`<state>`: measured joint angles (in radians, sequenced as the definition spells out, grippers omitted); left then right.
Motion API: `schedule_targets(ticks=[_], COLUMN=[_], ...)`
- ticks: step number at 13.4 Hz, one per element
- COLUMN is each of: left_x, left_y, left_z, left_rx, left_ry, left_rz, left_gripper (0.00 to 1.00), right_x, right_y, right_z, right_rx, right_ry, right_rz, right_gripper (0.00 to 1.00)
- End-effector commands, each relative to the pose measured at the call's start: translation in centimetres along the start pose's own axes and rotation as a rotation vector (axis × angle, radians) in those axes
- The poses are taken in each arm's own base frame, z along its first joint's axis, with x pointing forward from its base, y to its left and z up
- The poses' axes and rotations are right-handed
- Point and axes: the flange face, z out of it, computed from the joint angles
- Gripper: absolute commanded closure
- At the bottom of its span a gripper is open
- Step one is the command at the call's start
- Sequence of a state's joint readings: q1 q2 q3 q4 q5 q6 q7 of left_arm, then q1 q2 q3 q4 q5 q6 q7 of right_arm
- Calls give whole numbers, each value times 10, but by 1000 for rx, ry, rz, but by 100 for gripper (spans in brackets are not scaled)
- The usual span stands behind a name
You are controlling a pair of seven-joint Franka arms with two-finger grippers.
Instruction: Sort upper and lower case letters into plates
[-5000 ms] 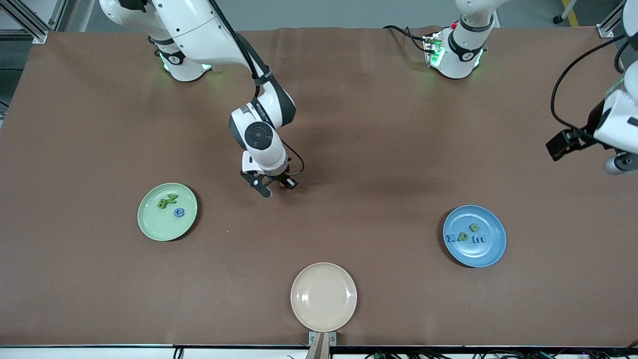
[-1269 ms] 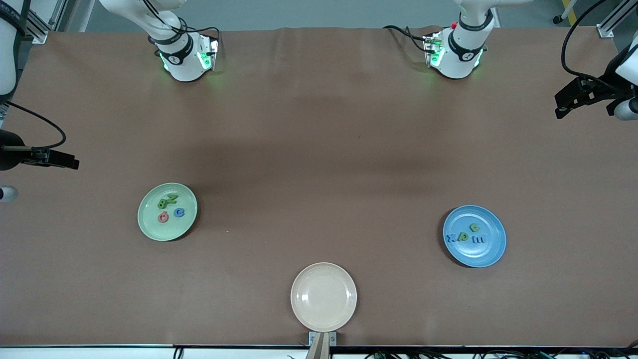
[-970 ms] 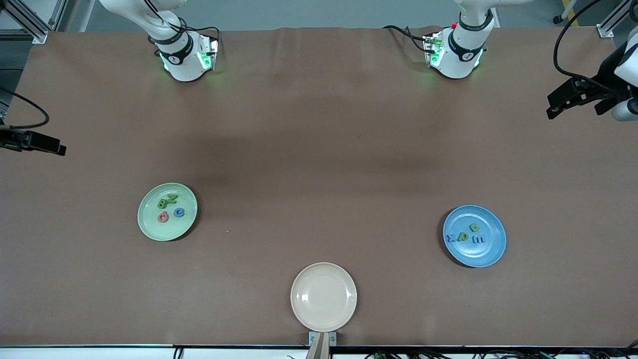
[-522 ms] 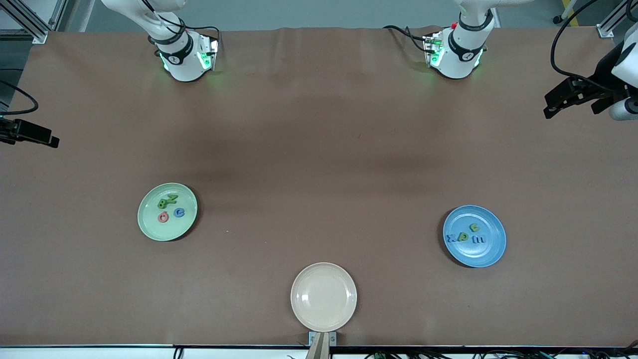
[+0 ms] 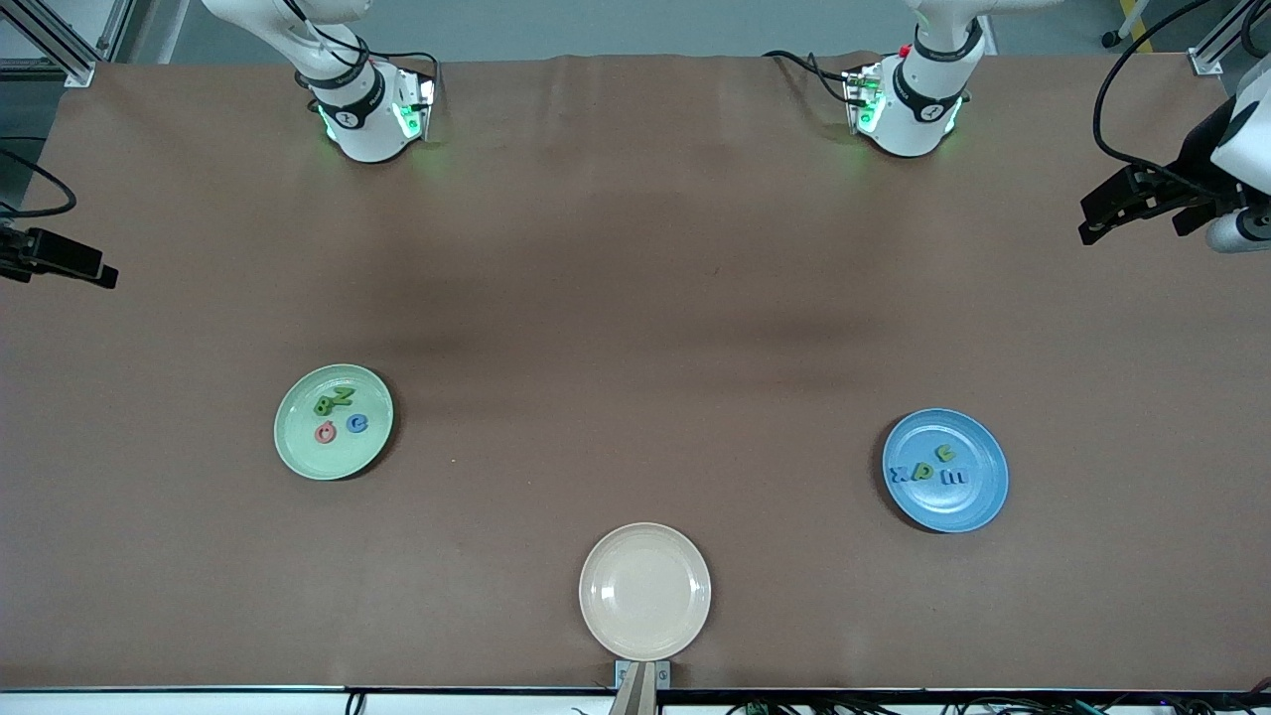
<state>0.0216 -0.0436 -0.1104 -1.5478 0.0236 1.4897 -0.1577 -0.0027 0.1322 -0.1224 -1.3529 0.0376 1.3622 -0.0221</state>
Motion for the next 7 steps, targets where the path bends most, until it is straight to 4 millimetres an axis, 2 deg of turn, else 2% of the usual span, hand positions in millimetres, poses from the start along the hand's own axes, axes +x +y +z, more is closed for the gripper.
schedule_targets(ticks=[1, 3, 7], left_x=[0, 0, 1], left_y=[2, 0, -1], left_z=[-4, -4, -4], left_rx=[-7, -6, -6], left_ry=[11, 11, 11], left_rz=[3, 2, 9], left_gripper=[0, 0, 0], right_x=[-30, -41, -51], right_y=[0, 0, 0], right_z=[-17, -27, -35], right_rx=[13, 16, 22], right_ry=[27, 29, 4], right_rz=[-6, -6, -8], right_gripper=[0, 0, 0])
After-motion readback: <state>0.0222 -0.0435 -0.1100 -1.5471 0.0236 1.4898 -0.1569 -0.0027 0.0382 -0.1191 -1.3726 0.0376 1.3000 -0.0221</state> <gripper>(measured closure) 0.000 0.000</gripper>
